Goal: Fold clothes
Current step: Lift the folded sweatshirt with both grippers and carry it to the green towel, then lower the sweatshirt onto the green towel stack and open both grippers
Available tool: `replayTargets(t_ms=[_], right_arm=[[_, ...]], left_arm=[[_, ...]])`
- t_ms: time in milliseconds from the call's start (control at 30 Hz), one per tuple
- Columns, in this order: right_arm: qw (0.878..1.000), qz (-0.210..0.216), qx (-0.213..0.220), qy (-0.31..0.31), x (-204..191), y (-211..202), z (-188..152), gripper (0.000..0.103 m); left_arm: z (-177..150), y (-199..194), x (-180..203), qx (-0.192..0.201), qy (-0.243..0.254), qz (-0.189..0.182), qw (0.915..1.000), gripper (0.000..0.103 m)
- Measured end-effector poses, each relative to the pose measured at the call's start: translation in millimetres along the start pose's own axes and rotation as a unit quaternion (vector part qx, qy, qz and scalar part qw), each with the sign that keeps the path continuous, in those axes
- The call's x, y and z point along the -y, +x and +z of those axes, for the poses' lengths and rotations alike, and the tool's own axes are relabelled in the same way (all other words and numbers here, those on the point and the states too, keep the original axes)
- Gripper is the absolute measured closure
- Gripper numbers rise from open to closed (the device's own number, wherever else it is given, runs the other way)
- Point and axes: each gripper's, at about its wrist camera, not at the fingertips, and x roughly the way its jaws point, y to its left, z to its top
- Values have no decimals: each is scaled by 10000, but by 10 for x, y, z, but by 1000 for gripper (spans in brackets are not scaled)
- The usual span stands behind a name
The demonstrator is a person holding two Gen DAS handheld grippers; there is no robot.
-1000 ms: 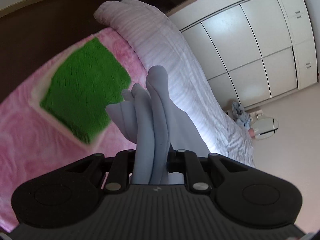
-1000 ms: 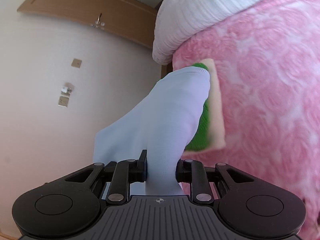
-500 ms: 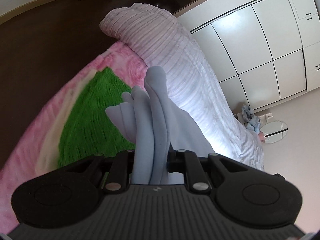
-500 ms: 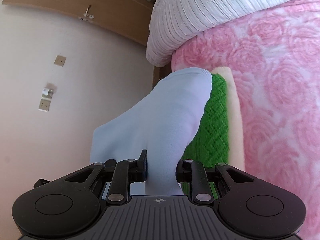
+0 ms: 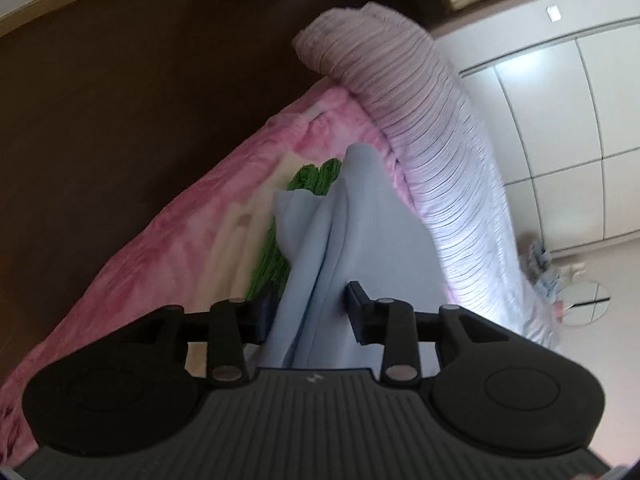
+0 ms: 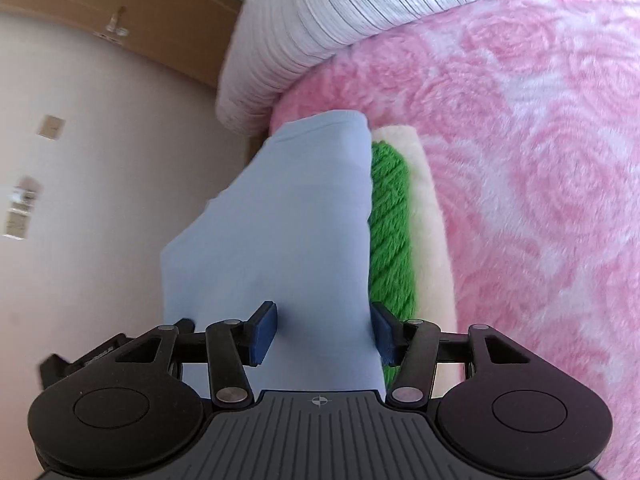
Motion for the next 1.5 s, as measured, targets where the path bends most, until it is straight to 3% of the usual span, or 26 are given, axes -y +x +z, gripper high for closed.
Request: replayTargets(t_ms=[167,300,367,400,433,467,533,633,700,800,833,900,1000,1133,1233,1333,1500], right_arm=[[9983,409,41,402,227,-284,-280,49],[9979,425,-63,491,293,-340,-446,49],[9976,381,-122,574,284,-311,-468,49],[9977,328,-139,571,269,-292,-481,49],[9985,214,-129,491,225,-289,-494,66],[9990,101,-120,412,180,-286,-507,77],[9996,106,-48,247,90,-317,-541,82],[9999,99,18,-3,10,-363,-579,83],[9996,-265,-67,-35,44,-277,-592,81],[9989,-426,-168,-21,39,-237,-560,74],[9987,-455,-153,-168,-15,-269,-545,73],[9959,-704,13,-573,-163,-362,-533,70],[9867,-1087,415,-1133,-377,-516,-558,70],[9737,-1266,629,-1788,-652,-576,-651,70],[9571,-1609,263,-2396,-798,-367,-845,70],[9381,-1990,-131,-2831,-873,-140,-1020,70],[9428,-1835,-163,-2778,-901,-280,-1112,70]], left_arm=[[-287,-342,-248,61,-520,-287,9982,63],[-399,-434,-267,148,-425,-309,9985,61],[-409,-462,-238,232,-306,-323,9987,64],[-414,-476,-223,273,-246,-330,9988,72],[-420,-490,-208,315,-187,-337,9988,89],[-425,-504,-193,356,-127,-344,9987,91],[-435,-532,-164,439,-8,-358,9984,92],[-465,-527,-179,399,233,-117,9989,96],[-516,-453,-220,266,324,225,9989,96],[-553,-446,-266,355,156,582,9975,94],[-538,-488,-245,412,156,686,9967,88],[-506,-606,-125,635,306,922,9932,91],[-452,-767,201,932,990,940,9862,91],[-533,-638,641,637,1935,832,9755,91],[-691,-353,776,193,2488,1126,9618,90],[-806,-97,720,-134,2496,1642,9542,92],[-935,-235,944,-77,2596,2005,9446,90]])
